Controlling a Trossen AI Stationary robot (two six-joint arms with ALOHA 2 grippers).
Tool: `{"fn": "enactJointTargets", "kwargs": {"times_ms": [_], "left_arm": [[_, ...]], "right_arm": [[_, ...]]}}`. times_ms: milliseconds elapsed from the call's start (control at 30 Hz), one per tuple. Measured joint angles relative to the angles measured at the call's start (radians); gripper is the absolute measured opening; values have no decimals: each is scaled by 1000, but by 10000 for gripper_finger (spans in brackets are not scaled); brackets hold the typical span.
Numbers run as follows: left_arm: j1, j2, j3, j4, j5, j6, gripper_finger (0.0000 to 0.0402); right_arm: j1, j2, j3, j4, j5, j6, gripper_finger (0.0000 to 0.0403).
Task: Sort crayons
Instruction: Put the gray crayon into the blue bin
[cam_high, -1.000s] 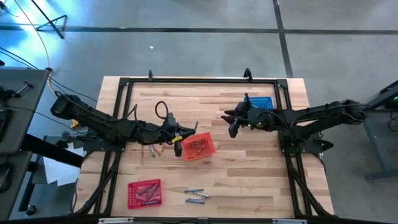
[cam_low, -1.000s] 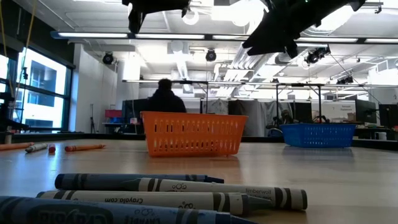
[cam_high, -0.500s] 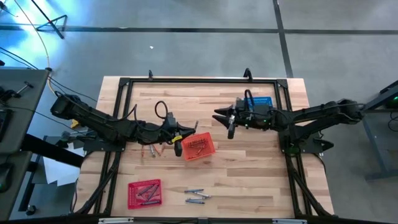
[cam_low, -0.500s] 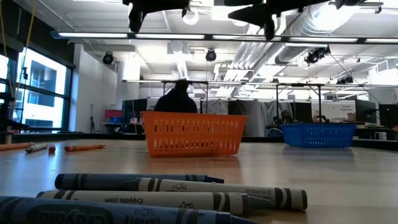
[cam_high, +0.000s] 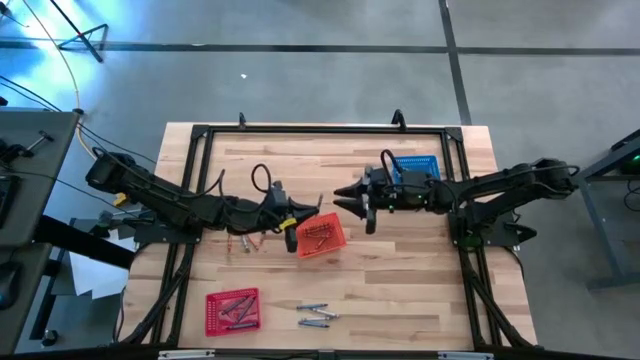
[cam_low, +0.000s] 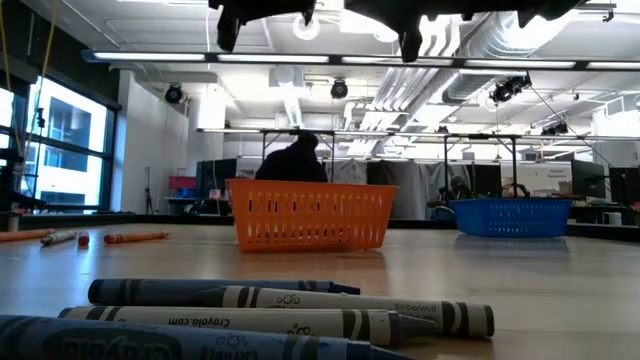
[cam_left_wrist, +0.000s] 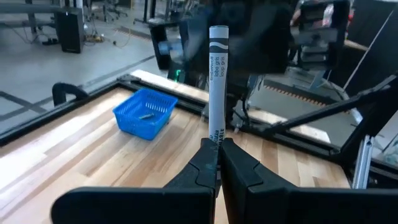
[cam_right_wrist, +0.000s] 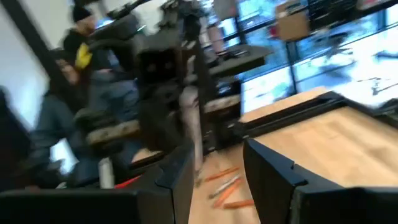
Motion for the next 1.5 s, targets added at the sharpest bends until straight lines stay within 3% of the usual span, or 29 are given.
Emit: {"fn": "enactJointTargets", "kwargs": {"times_ms": [400, 900, 1200, 1367, 1500], "left_arm": [[-1, 18, 0, 69, -32, 7, 0], [8, 149, 120, 89, -43, 94, 0], [8, 157, 151, 70, -43, 104, 0], [13, 157, 151, 67, -43, 102, 0], [14, 157, 151, 67, -43, 97, 0]], "right_arm": [[4, 3, 0, 34, -6, 40, 194], [5, 22, 1, 72, -20, 42, 195], [17, 23, 1, 81, -23, 41, 195], [17, 23, 1, 88, -24, 53, 172], [17, 23, 1, 93, -25, 58, 111]]}}
